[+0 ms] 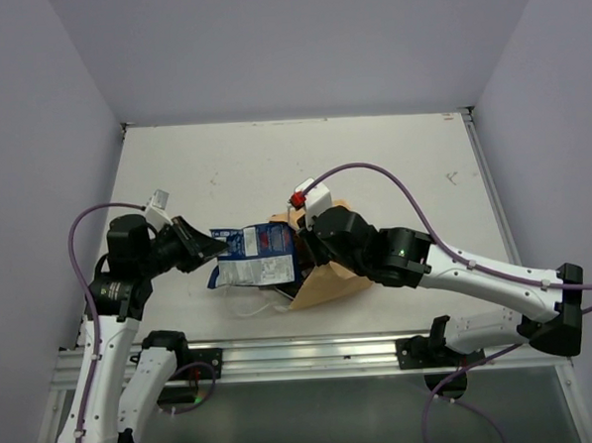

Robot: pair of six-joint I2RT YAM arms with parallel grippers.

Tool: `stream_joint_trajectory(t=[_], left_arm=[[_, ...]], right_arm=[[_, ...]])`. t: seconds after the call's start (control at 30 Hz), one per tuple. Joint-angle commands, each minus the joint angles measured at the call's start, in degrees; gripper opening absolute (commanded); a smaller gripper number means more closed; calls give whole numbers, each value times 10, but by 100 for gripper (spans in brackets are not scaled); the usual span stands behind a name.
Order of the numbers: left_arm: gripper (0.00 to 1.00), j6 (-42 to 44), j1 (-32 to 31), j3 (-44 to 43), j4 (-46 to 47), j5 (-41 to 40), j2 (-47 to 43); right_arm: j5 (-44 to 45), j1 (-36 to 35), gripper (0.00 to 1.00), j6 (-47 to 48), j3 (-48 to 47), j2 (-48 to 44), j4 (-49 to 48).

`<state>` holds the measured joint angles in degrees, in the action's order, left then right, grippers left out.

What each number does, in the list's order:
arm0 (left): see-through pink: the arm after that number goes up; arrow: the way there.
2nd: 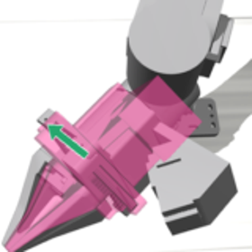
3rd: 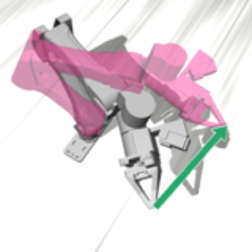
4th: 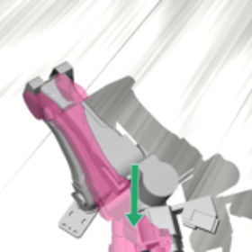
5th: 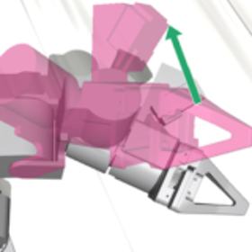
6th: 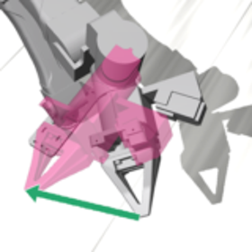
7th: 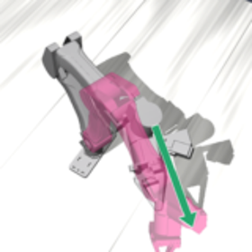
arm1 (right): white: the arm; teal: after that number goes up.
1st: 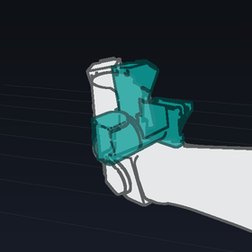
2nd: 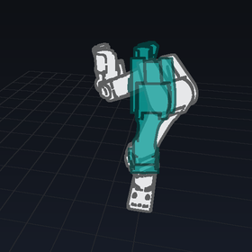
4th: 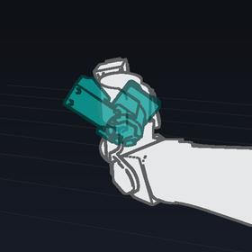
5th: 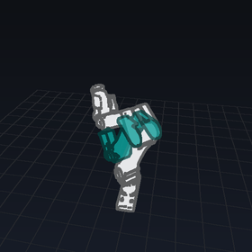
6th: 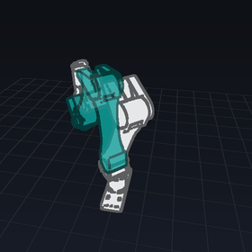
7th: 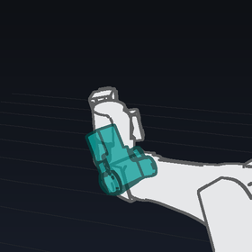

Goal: Place the snacks into the paper bag
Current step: Place the snack in the paper bag.

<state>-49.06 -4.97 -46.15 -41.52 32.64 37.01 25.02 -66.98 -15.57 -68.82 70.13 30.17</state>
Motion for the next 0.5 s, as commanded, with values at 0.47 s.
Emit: stream_joint_trajectory(t=[0.47], left_arm=[[0, -91, -7, 18, 89, -19, -15]], right_arm=[[-2, -26, 0, -33, -23, 15, -51]])
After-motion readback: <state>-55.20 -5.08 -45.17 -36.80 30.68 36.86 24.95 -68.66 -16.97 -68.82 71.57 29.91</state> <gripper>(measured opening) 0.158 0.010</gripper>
